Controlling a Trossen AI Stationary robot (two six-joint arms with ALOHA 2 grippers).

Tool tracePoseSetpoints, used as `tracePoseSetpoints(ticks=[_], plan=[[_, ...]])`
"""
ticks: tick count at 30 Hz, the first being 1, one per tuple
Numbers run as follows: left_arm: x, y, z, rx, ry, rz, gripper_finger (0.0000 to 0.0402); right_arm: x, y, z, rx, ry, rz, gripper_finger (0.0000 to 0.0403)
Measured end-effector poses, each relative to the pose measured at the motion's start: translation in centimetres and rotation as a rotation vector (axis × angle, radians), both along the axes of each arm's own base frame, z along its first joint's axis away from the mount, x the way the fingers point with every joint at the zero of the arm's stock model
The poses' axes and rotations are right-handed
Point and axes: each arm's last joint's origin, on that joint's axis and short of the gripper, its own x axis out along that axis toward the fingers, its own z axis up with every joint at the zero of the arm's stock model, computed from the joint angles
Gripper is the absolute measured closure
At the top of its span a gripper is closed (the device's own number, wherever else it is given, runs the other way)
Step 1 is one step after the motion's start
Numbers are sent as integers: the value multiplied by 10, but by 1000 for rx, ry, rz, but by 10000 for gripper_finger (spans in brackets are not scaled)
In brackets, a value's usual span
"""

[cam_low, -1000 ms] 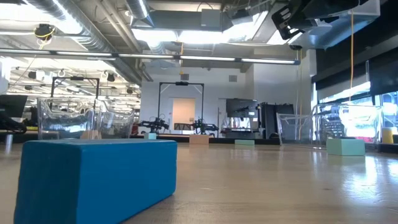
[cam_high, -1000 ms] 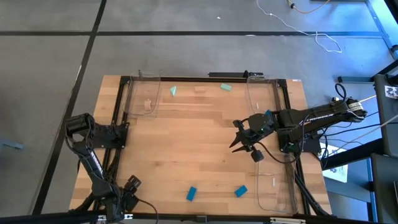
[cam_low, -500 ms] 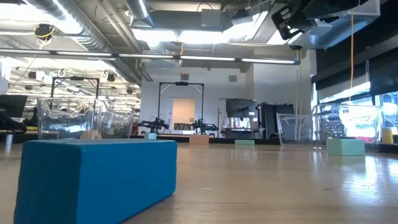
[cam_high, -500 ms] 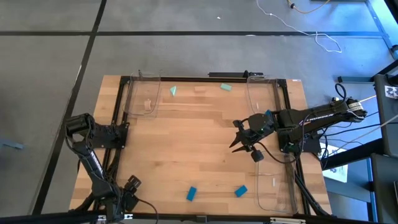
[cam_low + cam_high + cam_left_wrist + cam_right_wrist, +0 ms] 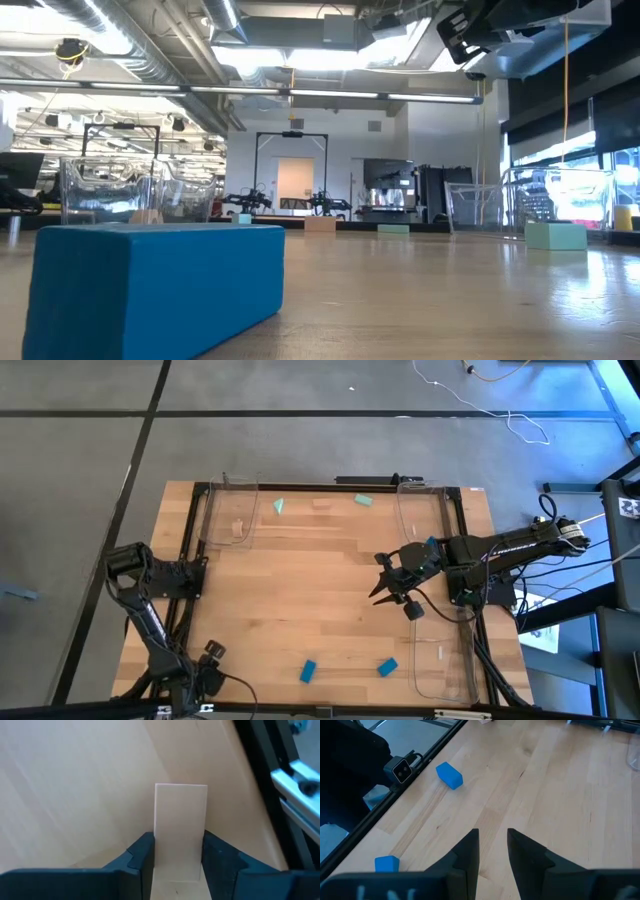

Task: Sort & place blocks by color
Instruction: Put the bottom brown block into the top left transparent bin

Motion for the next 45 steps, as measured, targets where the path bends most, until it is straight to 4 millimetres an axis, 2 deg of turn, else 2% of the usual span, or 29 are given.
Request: tracePoseSetpoints(ticks=[5, 8, 11, 21, 27, 35, 45], plan=[[2, 2, 3, 9, -56, 44, 279, 0, 0, 0, -5, -1, -6, 302], [8, 8, 8, 54, -181, 109, 279, 1, -2, 0, -43, -7, -58, 302], [14, 14, 21, 45, -284, 176, 279, 1, -3, 0, -71, -11, -93, 302], [40, 60, 65, 102, -464, 397, 280, 2, -6, -1, -100, -9, -213, 302], [62, 100, 90, 153, -571, 575, 280, 2, -9, -1, -127, -11, -299, 302], [83, 170, 118, 240, -663, 867, 280, 2, -13, -1, -206, -26, -402, 302], [86, 262, 133, 432, -623, 1243, 280, 2, -13, -1, -210, -22, -400, 302]])
